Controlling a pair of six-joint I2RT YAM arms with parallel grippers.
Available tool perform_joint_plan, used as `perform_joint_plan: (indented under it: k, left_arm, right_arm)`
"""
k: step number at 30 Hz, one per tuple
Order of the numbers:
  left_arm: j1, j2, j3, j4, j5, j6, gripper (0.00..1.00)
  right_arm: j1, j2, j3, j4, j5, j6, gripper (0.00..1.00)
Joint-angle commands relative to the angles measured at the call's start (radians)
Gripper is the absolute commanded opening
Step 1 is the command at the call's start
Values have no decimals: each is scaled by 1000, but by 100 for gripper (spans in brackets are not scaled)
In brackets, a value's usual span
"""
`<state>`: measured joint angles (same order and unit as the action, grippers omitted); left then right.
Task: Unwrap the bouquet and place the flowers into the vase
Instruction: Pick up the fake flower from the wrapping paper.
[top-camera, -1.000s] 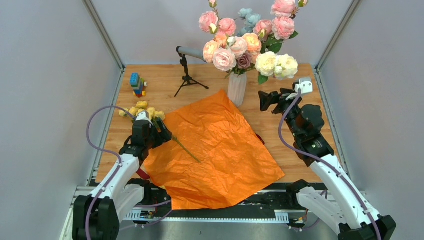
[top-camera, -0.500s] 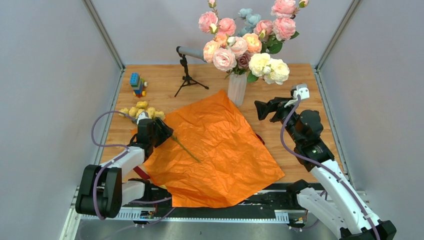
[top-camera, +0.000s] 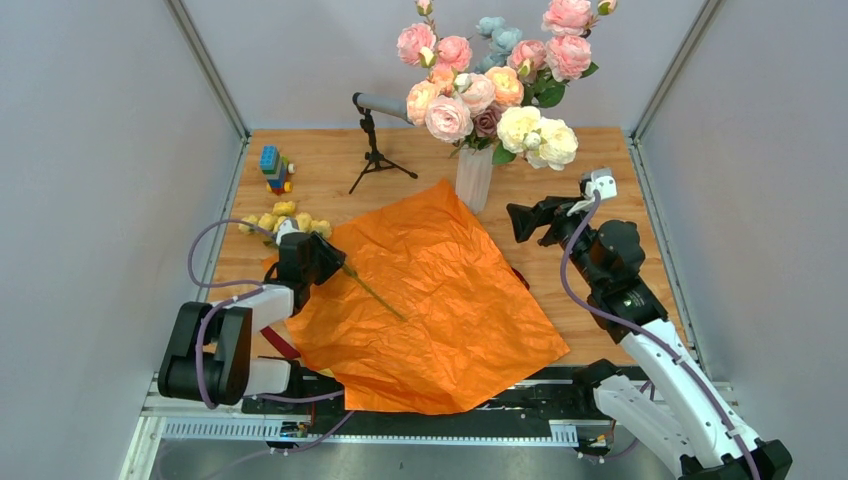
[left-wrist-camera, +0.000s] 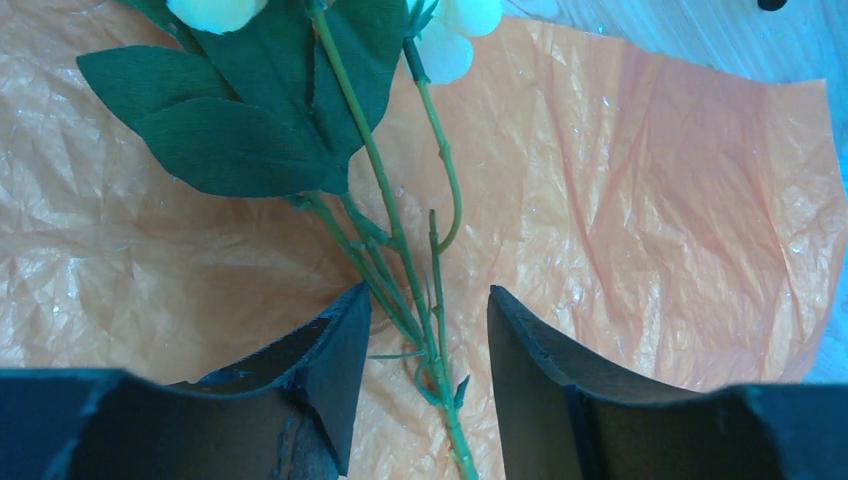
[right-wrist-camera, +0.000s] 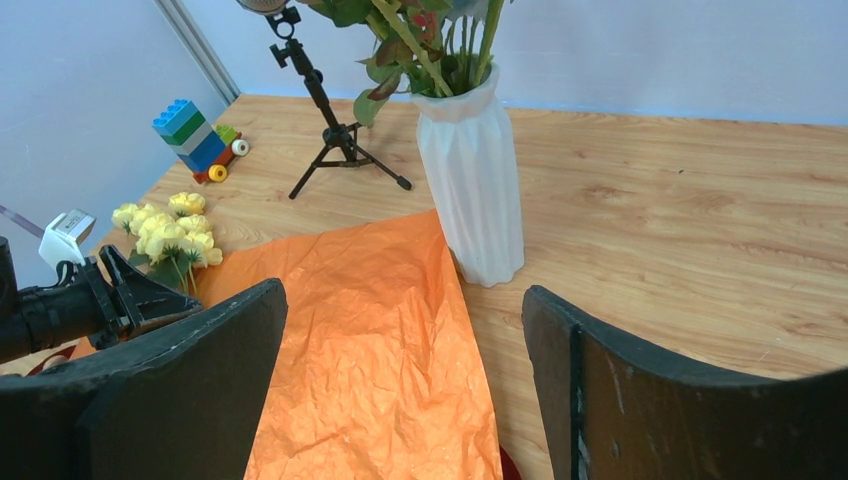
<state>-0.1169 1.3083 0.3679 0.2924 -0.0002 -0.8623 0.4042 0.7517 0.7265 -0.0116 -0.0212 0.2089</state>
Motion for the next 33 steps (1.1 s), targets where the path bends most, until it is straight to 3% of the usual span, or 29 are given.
perform_joint_plan:
  k: [1, 3, 6, 10, 22, 28, 33]
  left_arm:
    - [3, 31, 12, 43, -7, -18, 50]
    - [3, 21, 3, 56, -15, -23, 42]
    - [5, -28, -24, 77, -36, -28, 21]
    - [4, -130, -45, 43, -67, -1, 0]
    - [4, -572, -93, -148, -103, 132, 0]
    - [4, -595, -108, -230, -82, 94, 0]
    - [5, -587, -153, -130, 81, 88, 0]
  right_arm:
    - [2, -10, -11, -6, -14, 18, 88]
    - [1, -14, -13, -19, -13, 19, 88]
    - [1, -24, -13, -28, -7, 21, 88]
    - [2, -38, -6, -45, -1, 20, 88]
    - [1, -57, -5, -75, -59, 40, 86]
    - [2, -35, -17, -78, -137, 62, 85]
    - [6, 37, -36, -41, -315, 78, 84]
